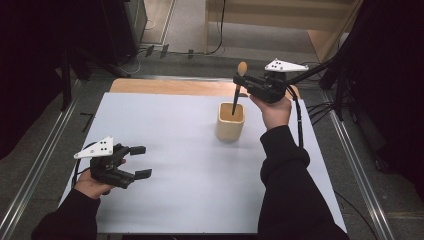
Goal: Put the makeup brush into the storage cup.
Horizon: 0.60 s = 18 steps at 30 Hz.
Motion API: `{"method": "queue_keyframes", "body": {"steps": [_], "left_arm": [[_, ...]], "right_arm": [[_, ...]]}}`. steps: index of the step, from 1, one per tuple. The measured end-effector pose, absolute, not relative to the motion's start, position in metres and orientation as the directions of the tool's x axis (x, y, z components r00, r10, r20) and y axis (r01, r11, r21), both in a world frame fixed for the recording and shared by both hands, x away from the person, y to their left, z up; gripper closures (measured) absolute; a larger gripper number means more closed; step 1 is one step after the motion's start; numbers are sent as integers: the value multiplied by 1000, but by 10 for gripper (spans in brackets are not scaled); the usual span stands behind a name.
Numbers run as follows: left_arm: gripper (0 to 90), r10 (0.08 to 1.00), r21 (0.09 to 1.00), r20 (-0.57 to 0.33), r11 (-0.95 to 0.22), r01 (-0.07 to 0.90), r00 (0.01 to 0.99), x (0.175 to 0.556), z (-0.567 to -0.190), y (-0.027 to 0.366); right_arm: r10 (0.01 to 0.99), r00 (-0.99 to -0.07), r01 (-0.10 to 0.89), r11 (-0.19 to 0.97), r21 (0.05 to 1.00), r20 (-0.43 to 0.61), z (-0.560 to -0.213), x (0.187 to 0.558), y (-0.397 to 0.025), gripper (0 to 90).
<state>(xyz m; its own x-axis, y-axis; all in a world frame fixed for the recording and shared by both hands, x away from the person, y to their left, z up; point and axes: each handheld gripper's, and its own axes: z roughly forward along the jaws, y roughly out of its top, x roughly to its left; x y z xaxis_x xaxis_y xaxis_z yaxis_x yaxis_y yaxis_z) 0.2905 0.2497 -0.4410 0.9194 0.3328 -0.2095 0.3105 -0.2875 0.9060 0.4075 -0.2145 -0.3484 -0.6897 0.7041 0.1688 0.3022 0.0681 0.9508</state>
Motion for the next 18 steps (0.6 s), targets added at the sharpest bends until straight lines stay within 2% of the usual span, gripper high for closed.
{"method": "queue_keyframes", "body": {"steps": [18], "left_arm": [[160, 333, 905, -209, -290, 310, 920, 291, -441, 250]], "right_arm": [[700, -695, 313, 87, 946, 165, -357, 408, -207, 791]]}}
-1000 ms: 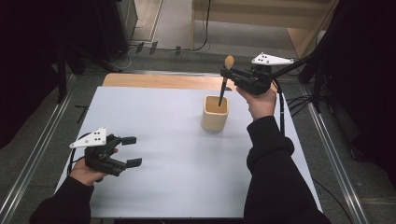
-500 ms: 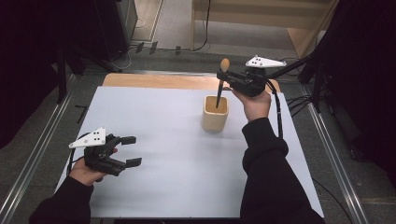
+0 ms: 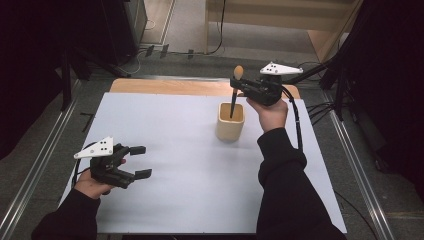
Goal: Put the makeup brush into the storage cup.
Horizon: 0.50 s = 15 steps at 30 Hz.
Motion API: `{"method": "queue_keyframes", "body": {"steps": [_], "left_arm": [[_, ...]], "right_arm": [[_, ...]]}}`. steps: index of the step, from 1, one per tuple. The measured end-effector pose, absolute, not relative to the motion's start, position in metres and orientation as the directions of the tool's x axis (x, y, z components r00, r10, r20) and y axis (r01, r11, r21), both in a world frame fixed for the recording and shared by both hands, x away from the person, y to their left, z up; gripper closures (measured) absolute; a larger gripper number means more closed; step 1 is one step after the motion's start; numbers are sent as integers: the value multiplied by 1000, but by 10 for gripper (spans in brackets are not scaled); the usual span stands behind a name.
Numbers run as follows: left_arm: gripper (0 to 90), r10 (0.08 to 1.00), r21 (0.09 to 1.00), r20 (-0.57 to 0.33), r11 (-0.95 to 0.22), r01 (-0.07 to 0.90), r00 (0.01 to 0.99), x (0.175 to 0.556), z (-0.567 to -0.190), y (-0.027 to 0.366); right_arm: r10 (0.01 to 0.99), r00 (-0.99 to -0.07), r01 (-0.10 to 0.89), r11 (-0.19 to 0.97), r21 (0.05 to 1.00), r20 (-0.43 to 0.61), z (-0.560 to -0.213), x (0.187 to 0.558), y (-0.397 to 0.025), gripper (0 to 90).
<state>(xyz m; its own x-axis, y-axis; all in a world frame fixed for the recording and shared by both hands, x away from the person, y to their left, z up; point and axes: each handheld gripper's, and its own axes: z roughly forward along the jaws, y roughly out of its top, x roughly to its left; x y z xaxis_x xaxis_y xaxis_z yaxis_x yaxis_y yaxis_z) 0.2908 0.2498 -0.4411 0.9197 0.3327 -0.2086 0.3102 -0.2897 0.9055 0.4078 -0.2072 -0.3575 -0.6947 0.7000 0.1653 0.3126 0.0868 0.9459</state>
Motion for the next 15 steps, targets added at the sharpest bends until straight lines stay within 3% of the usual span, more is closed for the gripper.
{"method": "queue_keyframes", "body": {"steps": [15], "left_arm": [[160, 332, 906, -213, -285, 313, 919, 291, -441, 250]], "right_arm": [[708, -684, 321, 74, 944, 177, -374, 405, -210, 790]]}}
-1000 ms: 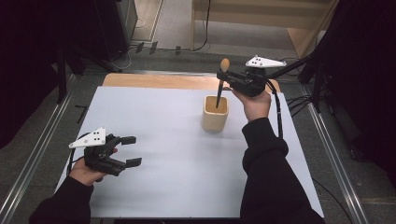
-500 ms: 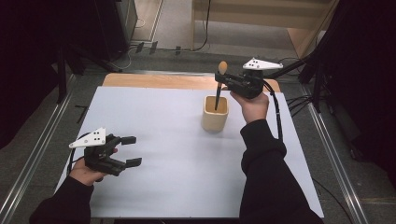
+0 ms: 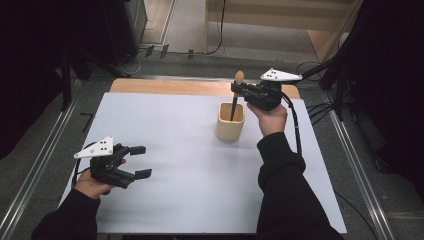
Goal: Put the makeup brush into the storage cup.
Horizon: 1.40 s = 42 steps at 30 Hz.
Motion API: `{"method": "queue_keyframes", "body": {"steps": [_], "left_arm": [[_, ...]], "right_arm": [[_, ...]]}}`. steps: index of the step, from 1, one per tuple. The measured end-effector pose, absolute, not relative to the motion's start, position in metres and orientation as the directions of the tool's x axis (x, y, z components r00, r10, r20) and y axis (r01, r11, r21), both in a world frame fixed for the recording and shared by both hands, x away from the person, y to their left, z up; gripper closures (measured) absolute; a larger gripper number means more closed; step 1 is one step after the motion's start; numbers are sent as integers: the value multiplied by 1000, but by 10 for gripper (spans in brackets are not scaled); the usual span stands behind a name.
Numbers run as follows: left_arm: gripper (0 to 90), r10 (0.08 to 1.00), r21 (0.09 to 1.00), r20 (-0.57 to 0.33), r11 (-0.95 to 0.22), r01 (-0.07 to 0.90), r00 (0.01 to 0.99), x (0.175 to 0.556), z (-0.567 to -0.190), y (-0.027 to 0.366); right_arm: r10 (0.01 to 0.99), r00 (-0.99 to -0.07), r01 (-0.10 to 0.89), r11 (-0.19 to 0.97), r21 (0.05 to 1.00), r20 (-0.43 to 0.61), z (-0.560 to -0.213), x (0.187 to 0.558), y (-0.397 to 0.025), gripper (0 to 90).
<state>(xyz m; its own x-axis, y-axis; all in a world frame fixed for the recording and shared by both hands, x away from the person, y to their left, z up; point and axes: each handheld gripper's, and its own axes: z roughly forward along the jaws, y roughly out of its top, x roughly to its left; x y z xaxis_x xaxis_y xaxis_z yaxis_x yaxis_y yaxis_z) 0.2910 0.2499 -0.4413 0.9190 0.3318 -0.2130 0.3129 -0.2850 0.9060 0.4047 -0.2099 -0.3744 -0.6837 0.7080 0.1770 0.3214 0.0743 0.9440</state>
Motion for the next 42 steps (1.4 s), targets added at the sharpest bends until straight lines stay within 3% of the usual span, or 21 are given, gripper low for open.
{"method": "queue_keyframes", "body": {"steps": [29, 30, 32, 33, 36, 42], "left_arm": [[160, 331, 905, -212, -288, 312, 920, 291, -441, 250], [160, 331, 905, -213, -287, 313, 919, 291, -441, 250], [160, 332, 905, -213, -287, 313, 919, 291, -441, 250], [160, 331, 905, -214, -287, 314, 919, 291, -441, 250], [160, 331, 905, -213, -287, 313, 919, 291, -441, 250], [160, 332, 905, -214, -286, 314, 919, 291, -441, 250]], "right_arm": [[704, -683, 347, 77, 935, 196, -396, 400, -208, 781], [704, -684, 344, 79, 936, 192, -396, 400, -208, 715], [702, -679, 349, 50, 936, 216, -397, 401, -208, 476], [710, -673, 347, 55, 936, 208, -397, 400, -208, 437], [728, -661, 344, 79, 936, 181, -396, 399, -208, 353], [729, -658, 356, 79, 931, 190, -396, 397, -210, 294]]}}
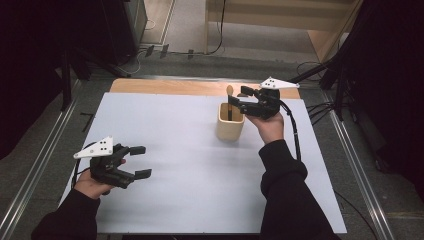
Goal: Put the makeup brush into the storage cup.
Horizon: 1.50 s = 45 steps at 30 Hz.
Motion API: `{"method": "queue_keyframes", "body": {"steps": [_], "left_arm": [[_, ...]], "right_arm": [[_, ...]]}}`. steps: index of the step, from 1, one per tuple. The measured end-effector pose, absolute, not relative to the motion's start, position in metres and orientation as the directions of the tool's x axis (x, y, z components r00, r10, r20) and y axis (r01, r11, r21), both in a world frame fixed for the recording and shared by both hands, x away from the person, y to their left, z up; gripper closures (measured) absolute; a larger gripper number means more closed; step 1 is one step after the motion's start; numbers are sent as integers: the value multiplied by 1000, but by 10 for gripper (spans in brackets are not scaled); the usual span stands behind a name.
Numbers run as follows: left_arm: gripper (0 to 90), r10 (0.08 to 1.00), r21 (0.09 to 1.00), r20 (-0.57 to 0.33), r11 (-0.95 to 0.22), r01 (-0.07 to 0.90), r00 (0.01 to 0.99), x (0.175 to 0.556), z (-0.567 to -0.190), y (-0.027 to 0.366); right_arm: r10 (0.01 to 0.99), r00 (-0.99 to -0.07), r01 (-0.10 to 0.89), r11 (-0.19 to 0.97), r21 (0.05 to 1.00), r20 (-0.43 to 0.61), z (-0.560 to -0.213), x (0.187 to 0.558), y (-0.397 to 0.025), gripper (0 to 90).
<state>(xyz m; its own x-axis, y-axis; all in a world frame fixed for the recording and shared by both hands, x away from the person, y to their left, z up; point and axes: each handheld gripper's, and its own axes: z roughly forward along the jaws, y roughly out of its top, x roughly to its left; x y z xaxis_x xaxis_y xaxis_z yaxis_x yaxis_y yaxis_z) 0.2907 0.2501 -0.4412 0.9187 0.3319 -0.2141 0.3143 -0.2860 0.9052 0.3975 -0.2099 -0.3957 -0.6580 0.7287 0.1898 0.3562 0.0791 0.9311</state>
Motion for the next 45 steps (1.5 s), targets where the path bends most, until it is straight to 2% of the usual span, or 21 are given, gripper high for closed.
{"method": "queue_keyframes", "body": {"steps": [6, 23, 45], "left_arm": [[160, 332, 905, -215, -286, 315, 919, 291, -441, 250], [160, 335, 905, -218, -283, 319, 916, 291, -441, 251], [160, 339, 904, -221, -281, 322, 915, 291, -442, 251]], "right_arm": [[724, -661, 356, 74, 932, 195, -398, 393, -214, 289], [668, -722, 341, 118, 933, 180, -401, 378, -213, 204], [620, -764, 332, 141, 933, 178, -414, 355, -208, 203]]}}
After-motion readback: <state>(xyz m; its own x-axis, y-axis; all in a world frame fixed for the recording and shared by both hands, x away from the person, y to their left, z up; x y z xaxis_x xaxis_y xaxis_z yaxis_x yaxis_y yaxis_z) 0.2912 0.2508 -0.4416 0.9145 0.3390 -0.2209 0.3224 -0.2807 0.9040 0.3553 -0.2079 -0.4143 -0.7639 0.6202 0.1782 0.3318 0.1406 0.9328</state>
